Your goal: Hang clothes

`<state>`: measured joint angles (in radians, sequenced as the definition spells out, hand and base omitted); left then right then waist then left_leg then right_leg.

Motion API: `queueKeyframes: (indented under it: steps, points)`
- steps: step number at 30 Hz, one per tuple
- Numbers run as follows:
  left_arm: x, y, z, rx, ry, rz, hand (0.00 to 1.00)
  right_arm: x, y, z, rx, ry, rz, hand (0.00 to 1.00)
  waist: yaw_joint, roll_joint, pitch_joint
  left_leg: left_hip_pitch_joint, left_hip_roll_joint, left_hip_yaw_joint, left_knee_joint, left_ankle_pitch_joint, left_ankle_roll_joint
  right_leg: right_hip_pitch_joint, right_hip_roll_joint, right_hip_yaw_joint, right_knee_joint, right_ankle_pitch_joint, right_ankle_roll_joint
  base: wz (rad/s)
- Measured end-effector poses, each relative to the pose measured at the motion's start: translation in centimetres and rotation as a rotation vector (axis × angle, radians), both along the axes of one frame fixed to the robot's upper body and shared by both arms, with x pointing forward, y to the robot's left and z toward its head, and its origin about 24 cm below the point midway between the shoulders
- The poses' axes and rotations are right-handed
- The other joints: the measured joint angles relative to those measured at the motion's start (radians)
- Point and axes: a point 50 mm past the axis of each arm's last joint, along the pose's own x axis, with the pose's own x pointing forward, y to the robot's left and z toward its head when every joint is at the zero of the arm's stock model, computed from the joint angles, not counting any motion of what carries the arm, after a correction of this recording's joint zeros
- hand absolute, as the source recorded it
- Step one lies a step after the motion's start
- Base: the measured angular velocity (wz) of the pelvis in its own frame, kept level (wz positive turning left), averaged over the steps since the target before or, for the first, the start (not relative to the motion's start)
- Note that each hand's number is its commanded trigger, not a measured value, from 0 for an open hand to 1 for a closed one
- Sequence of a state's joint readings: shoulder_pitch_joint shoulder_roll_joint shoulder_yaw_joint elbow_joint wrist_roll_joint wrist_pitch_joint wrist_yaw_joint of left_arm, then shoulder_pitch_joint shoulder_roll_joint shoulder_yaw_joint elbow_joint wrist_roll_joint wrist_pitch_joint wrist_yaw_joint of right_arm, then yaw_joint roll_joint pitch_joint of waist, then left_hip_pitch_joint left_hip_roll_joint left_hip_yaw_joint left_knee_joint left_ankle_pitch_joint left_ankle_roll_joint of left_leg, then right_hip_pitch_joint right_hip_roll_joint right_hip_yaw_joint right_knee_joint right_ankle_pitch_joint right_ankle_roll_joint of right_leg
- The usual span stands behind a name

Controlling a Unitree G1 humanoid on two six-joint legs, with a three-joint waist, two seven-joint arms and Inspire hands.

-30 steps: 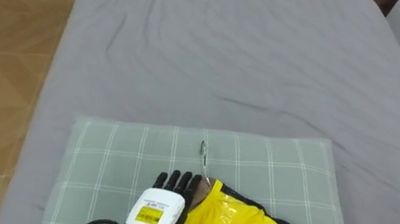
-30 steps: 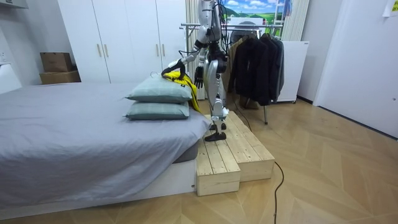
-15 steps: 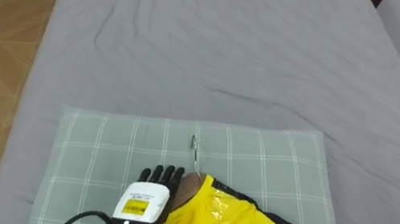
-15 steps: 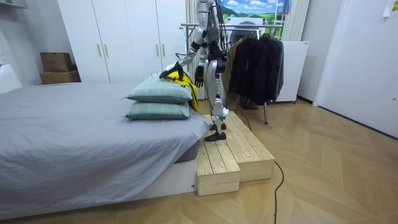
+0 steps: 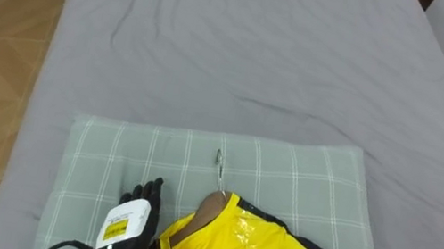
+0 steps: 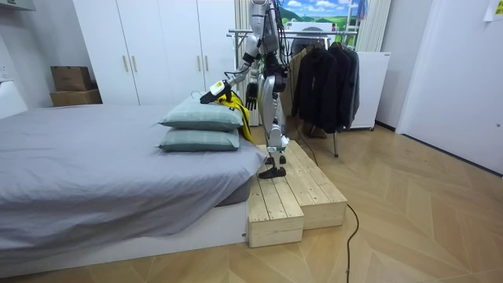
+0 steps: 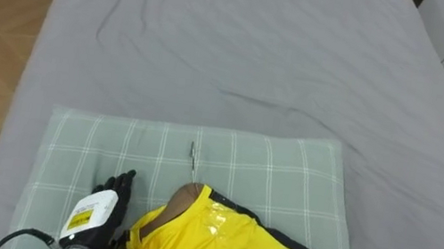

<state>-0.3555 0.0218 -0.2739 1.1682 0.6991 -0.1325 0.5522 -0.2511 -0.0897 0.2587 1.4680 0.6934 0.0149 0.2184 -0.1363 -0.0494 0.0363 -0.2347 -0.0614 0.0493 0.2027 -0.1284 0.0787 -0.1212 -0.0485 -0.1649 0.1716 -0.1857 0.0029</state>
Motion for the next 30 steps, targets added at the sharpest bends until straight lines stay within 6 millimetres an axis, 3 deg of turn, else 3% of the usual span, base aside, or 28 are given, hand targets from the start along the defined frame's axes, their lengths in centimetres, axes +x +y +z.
queueKeyframes:
  steps: [8,28,30]
  points:
    - [-0.67,0.21,-0.67,0.007,0.036,0.003,0.00,0.19,0.38,0.00,-0.002,0.000,0.004,0.00,0.010,-0.018,-0.0067,0.000,0.000,0.002,0.002,0.000,0.000,0.002,0.000,0.001,0.000,0.000,0.000,0.00]
    - [-0.56,-0.02,-0.51,0.039,0.016,-0.034,0.00,0.14,0.47,-0.05,-0.037,0.011,0.057,0.00,0.031,-0.020,0.0000,-0.001,0.002,0.003,0.001,0.001,-0.002,-0.002,0.002,0.010,-0.001,0.000,0.000,0.00]
    - [-0.60,-0.07,-0.48,0.044,0.007,-0.038,0.09,0.03,0.47,-0.08,-0.036,0.012,0.056,0.00,0.031,-0.020,0.0002,-0.001,0.002,0.002,0.001,0.001,-0.002,-0.002,0.002,0.009,-0.001,0.000,0.000,0.00]
